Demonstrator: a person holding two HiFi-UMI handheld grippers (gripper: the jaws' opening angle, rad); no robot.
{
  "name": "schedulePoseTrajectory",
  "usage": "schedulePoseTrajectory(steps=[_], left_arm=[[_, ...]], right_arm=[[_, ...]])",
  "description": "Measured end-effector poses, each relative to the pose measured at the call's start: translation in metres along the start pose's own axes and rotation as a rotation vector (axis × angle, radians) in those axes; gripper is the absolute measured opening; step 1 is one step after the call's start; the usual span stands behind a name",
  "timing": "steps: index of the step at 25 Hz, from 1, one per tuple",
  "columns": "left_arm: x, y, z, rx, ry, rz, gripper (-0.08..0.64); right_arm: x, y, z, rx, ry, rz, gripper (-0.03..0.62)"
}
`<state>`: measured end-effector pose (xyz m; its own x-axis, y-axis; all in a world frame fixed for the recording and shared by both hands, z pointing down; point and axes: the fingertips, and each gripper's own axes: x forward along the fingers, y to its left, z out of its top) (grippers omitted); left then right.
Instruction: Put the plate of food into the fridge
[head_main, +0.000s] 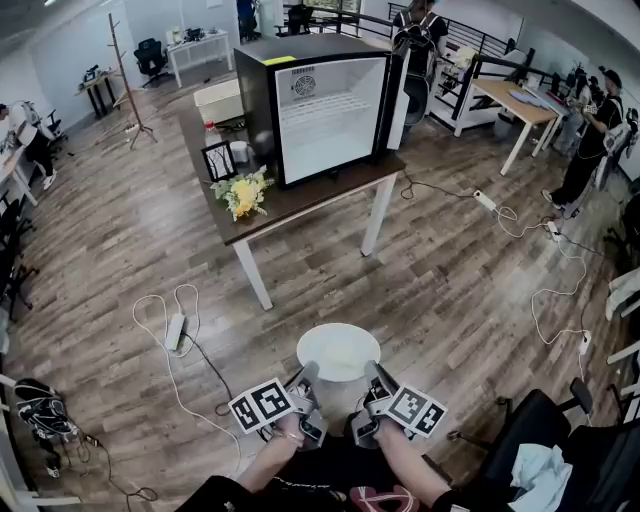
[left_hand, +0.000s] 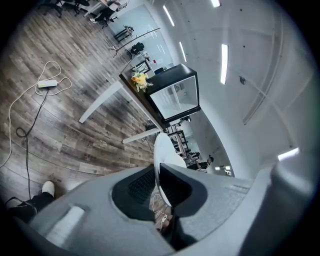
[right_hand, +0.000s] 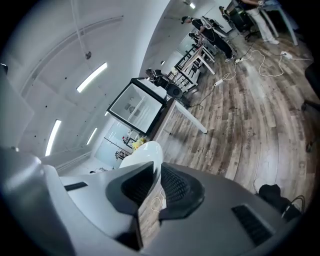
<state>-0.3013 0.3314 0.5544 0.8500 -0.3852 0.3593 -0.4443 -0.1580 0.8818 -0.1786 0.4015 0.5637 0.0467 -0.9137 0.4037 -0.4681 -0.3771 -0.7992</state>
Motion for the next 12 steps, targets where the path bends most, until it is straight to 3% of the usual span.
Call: schedulePoseTrajectory(steps=[12], left_arm=[[0.010,0.004,0.012,0.002,-0.013,0.005,0.031]], right_arm=[[0.016,0.002,0.004,-0.006,0.000,0.006,0.055]])
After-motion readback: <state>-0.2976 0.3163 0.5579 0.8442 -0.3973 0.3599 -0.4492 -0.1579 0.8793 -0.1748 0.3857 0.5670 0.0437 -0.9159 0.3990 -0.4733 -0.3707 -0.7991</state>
